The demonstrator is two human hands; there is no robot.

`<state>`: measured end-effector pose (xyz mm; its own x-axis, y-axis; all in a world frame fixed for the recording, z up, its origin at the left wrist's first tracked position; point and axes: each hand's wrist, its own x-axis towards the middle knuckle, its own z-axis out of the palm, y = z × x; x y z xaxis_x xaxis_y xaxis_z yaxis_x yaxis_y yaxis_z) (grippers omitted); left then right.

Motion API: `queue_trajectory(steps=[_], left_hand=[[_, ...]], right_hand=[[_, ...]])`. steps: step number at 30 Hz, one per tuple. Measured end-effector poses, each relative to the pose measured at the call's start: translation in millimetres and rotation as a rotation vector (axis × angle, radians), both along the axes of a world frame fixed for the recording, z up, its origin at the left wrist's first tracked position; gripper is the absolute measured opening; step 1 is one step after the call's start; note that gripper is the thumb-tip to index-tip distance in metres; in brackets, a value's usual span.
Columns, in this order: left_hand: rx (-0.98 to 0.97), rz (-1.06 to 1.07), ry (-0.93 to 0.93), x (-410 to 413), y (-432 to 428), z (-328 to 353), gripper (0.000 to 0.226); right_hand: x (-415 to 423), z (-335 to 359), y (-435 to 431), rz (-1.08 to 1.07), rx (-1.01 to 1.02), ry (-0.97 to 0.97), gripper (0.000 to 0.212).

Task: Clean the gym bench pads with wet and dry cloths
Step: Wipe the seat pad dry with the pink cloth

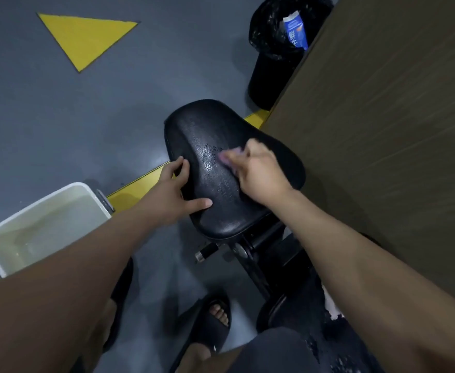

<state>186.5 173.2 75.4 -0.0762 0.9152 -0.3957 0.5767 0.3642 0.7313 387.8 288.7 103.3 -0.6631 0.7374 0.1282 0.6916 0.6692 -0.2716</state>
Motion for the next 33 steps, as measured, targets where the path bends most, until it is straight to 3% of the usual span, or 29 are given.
queue_trajectory(steps=[2, 4, 10, 15, 16, 20, 22, 29, 33], left_hand=[[-0.009, -0.027, 0.031, -3, 2, 3, 0.113], [-0.027, -0.046, 0.039, -4, 4, 5, 0.113], [-0.08, -0.128, 0.103, -3, 10, 8, 0.114], [-0.068, -0.136, 0.137, -1, 11, 8, 0.111], [-0.067, -0.146, 0.145, -2, 11, 9, 0.111], [-0.063, -0.187, 0.155, -4, 11, 11, 0.106], [-0.064, -0.201, 0.145, -8, 11, 10, 0.103], [-0.079, -0.278, 0.137, -22, 11, 9, 0.099], [-0.083, -0.313, 0.151, -26, 13, 10, 0.101]], right_hand=[[-11, -3, 15, -0.2, -0.033, 0.017, 0.03], [-19, -4, 3, -0.246, -0.03, 0.005, 0.031], [28, 14, -77, 0.154, -0.008, -0.019, 0.038], [40, 4, -69, -0.203, 0.053, -0.002, 0.03], [34, 3, -81, -0.193, 0.047, -0.002, 0.032], [35, 11, -116, 0.184, -0.011, -0.067, 0.04], [37, 13, -97, 0.215, 0.011, -0.098, 0.039], [-9, 2, -40, -0.242, 0.086, -0.051, 0.029], [-7, 9, -69, 0.141, 0.053, -0.093, 0.029]])
